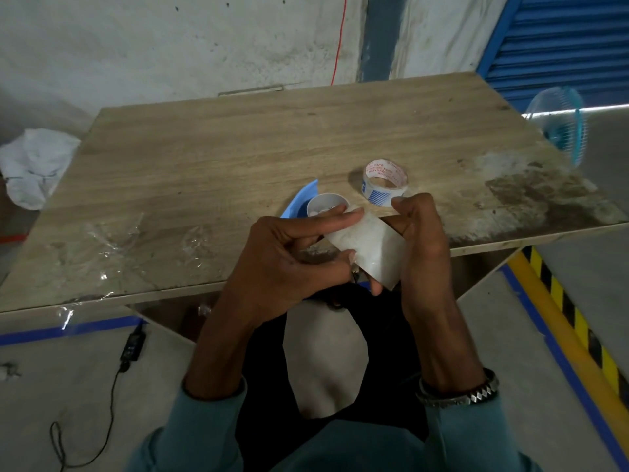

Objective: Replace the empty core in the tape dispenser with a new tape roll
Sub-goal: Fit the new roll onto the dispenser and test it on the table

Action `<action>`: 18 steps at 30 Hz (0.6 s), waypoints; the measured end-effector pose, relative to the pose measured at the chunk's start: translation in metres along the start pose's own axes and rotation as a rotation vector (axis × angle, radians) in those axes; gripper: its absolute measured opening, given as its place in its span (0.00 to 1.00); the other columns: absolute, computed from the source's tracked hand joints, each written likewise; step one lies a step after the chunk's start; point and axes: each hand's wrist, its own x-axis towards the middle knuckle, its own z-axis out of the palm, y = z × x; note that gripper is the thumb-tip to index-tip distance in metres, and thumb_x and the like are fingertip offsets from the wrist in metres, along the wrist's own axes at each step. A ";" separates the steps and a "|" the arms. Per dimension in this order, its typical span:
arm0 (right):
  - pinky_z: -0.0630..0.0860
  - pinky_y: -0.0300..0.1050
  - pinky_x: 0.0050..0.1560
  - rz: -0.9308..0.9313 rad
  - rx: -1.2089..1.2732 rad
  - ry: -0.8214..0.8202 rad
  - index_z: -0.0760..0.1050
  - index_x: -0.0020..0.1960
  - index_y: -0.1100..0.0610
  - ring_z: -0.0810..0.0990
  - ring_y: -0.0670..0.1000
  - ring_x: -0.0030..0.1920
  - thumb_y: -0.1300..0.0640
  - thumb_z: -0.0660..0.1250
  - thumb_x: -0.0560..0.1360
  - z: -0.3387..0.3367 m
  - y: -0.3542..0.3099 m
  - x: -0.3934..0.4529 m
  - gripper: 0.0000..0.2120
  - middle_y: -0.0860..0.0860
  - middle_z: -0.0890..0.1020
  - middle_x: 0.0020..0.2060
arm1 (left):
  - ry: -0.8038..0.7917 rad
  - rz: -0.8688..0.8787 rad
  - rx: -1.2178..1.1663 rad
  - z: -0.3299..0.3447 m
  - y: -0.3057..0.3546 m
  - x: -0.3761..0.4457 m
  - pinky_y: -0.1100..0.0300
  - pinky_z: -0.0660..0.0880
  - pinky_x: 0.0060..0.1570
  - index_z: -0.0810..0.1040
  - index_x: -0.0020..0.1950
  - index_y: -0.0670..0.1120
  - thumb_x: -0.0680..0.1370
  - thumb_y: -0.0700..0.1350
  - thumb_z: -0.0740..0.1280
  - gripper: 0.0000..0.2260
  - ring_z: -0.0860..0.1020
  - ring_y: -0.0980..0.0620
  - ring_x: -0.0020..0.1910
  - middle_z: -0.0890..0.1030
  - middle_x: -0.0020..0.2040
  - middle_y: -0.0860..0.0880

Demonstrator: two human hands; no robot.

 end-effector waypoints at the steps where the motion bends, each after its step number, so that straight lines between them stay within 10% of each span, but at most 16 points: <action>1: 0.70 0.57 0.34 0.001 -0.015 0.010 0.76 0.28 0.63 0.70 0.62 0.23 0.37 0.58 0.70 0.000 0.001 0.001 0.30 0.67 0.72 0.22 | 0.015 0.000 -0.004 0.000 -0.001 0.000 0.77 0.68 0.56 0.81 0.68 0.39 0.74 0.27 0.75 0.23 0.62 0.66 0.56 0.64 0.52 0.66; 5: 0.66 0.49 0.28 -0.005 -0.020 0.042 0.75 0.31 0.67 0.68 0.58 0.22 0.38 0.60 0.70 -0.004 0.000 0.001 0.31 0.67 0.71 0.26 | 0.023 -0.072 -0.072 -0.001 -0.005 -0.007 0.70 0.74 0.63 0.85 0.65 0.43 0.76 0.27 0.72 0.20 0.64 0.66 0.56 0.83 0.52 0.56; 6: 0.64 0.48 0.27 -0.003 -0.001 0.041 0.74 0.34 0.69 0.68 0.58 0.22 0.38 0.61 0.68 -0.005 -0.001 0.001 0.31 0.66 0.71 0.28 | 0.021 -0.099 -0.108 0.000 -0.004 -0.008 0.63 0.77 0.65 0.86 0.64 0.45 0.77 0.30 0.74 0.18 0.73 0.73 0.47 0.89 0.50 0.52; 7: 0.64 0.47 0.27 -0.001 0.006 0.036 0.75 0.35 0.68 0.68 0.58 0.22 0.37 0.61 0.66 -0.006 -0.001 0.002 0.31 0.65 0.72 0.29 | 0.040 -0.126 -0.140 0.002 -0.004 -0.011 0.59 0.79 0.65 0.86 0.63 0.47 0.76 0.33 0.76 0.17 0.88 0.57 0.55 0.90 0.51 0.52; 13: 0.68 0.49 0.31 -0.011 -0.052 0.117 0.77 0.37 0.59 0.75 0.59 0.26 0.37 0.62 0.65 -0.004 0.006 0.006 0.24 0.59 0.80 0.31 | 0.054 -0.134 -0.183 0.004 -0.009 -0.015 0.61 0.79 0.63 0.86 0.63 0.48 0.71 0.40 0.80 0.20 0.84 0.66 0.52 0.90 0.49 0.56; 18: 0.69 0.45 0.26 -0.022 -0.100 0.167 0.79 0.38 0.53 0.76 0.58 0.24 0.39 0.62 0.70 0.001 0.000 0.000 0.18 0.55 0.84 0.33 | 0.084 -0.201 -0.171 0.002 -0.007 -0.014 0.44 0.85 0.58 0.88 0.60 0.55 0.76 0.34 0.76 0.19 0.87 0.50 0.52 0.90 0.48 0.46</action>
